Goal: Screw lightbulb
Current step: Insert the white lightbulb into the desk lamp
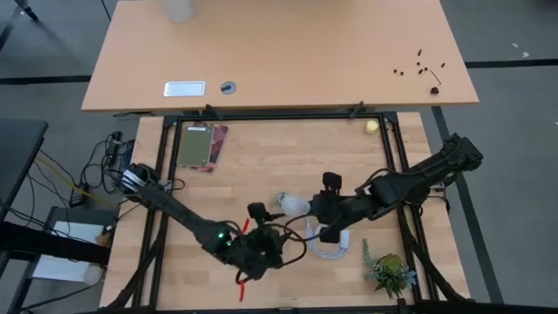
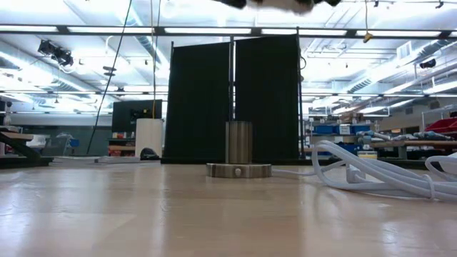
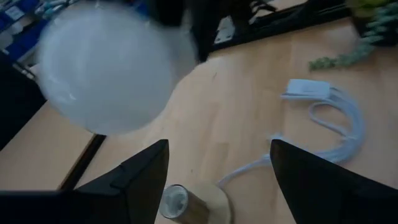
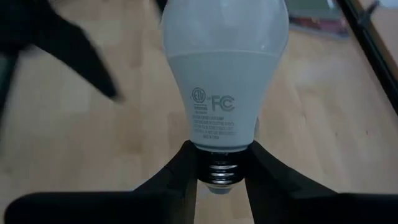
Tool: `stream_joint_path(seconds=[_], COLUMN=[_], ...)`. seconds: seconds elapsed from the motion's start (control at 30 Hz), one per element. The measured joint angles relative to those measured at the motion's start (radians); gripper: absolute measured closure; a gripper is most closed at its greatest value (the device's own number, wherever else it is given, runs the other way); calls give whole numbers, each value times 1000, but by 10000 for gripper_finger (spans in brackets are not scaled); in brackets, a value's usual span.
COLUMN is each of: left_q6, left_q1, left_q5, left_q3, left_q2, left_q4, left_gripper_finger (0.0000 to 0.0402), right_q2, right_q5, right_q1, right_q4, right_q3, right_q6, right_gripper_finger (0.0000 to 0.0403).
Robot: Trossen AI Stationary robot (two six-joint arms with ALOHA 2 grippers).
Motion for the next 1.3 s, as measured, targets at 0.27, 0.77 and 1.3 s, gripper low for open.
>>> stream_joint_path(seconds=[0.27,0.77,1.3], left_q6=[143,198,215], left_q1=[53,83,111], left_q5=[61,177,223], left_q3=[0,2,4], left_q2=[-36,-40,-38], left_q4=[108,163,204], left_gripper_finger=[117,117,194], right_q2=[4,60,60], right_q5=[-7,-63,-76], right_q1=[35,-21,-21], right_q4=[17,103,128], right_q3=[0,0,0], right_q6=[5,-41,-48], right_gripper_finger=[291,289,291])
